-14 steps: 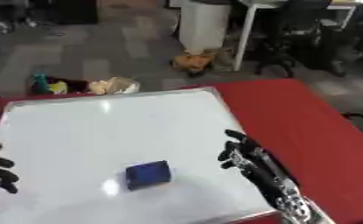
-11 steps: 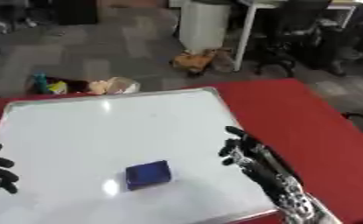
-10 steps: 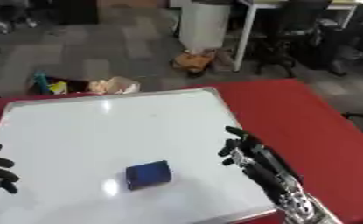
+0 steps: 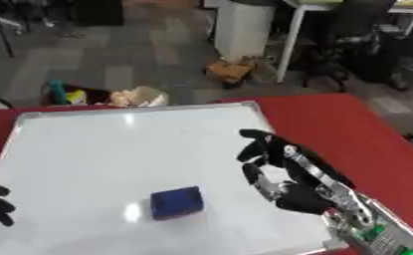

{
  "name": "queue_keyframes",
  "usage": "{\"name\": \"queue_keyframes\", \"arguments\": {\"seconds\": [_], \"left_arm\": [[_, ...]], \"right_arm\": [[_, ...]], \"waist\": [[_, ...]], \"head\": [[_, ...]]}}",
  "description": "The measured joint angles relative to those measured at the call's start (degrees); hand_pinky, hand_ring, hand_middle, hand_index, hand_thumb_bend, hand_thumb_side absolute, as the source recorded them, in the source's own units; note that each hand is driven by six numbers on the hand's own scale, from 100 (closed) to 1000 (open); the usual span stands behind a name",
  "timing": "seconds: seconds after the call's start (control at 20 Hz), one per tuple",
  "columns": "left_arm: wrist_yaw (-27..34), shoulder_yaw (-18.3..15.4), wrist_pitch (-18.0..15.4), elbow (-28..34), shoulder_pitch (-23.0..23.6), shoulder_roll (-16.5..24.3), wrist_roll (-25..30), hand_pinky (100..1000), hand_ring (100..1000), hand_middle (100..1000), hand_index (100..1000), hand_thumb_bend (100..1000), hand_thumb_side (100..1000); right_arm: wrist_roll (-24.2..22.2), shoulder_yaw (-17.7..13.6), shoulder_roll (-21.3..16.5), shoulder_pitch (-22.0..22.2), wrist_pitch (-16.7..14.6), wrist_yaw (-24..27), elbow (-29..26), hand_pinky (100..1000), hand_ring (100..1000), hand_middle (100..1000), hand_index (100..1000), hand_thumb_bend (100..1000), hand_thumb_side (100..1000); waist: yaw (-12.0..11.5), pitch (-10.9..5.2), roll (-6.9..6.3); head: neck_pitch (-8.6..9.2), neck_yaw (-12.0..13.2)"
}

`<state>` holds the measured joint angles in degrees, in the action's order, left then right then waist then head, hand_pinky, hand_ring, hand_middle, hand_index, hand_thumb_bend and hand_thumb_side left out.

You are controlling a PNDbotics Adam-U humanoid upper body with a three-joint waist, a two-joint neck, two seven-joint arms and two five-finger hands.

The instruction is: Wipe the whiteboard clean with a brush.

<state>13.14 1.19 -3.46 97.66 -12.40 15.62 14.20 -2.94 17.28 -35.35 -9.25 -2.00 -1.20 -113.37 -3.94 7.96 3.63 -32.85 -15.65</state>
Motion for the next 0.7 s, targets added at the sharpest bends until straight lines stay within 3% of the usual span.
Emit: {"name": "queue_keyframes", "arguments": {"seconds": [0.35, 0.7], "left_arm": [[0.1, 0.3, -0.2, 0.5, -1.7, 0.0, 0.3, 444, 529, 579, 846, 753, 508], [0.1, 1.1, -0.3, 1.1, -3.7, 0.5, 1.1, 443, 529, 579, 846, 752, 511]], "right_arm": [[-5.6, 0.8, -3.3, -3.1, -4.8, -5.2, 0.0, 705, 811, 747, 964, 311, 493], [-9.1, 0.4, -4.3, -6.3, -3.6, -11.3, 0.0, 711, 816, 770, 967, 365, 479]], "waist": [[-3.5, 1.66, -0.28], [-6.9, 3.84, -0.38]], "head": [[1.47, -2.3], [3.31, -5.0]]}}
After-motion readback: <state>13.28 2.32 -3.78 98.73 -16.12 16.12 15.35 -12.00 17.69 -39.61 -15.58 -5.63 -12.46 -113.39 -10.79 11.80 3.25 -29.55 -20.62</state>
